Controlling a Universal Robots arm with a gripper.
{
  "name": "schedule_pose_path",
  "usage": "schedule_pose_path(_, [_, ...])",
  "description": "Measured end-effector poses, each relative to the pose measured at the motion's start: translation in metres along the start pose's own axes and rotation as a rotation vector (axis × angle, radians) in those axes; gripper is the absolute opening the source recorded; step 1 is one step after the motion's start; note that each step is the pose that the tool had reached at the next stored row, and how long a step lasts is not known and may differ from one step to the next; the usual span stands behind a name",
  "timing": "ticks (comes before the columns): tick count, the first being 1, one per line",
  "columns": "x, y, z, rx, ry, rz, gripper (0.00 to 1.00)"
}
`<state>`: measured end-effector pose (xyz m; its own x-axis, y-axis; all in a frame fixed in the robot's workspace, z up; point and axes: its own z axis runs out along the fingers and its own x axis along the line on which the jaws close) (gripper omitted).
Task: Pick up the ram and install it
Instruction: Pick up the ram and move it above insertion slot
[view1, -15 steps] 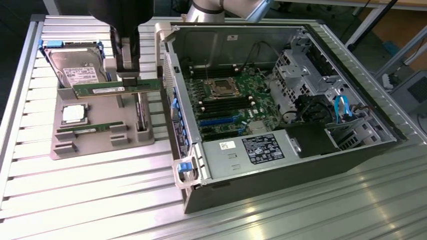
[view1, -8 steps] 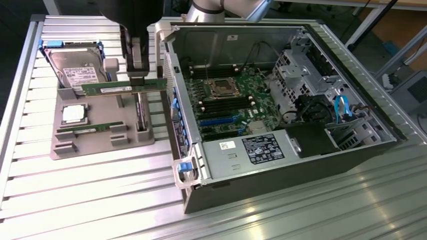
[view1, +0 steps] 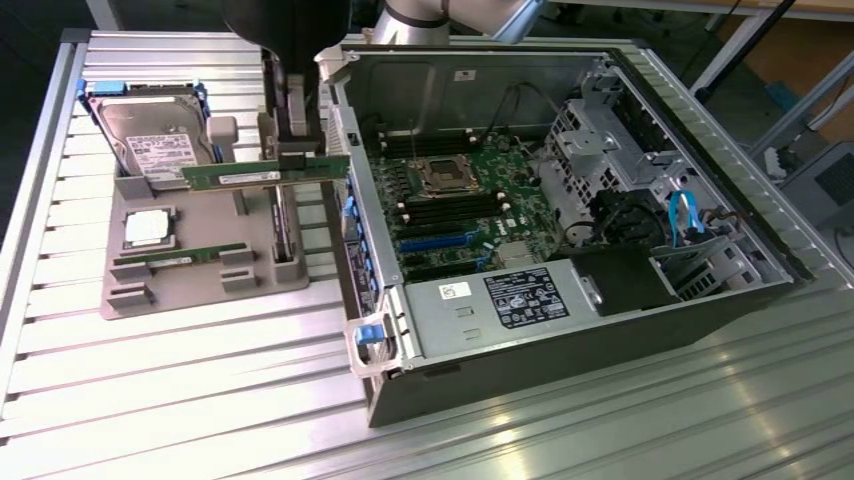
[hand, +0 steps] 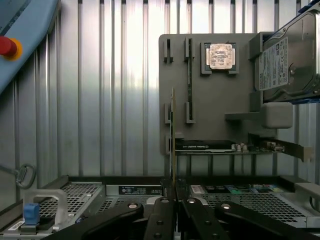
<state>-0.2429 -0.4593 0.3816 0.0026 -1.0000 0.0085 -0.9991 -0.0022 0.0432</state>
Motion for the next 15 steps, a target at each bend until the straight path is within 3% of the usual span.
schedule_pose_path(15, [0.0, -0.03, -0.0013, -0.0013, 0.0001, 0.0, 0.12])
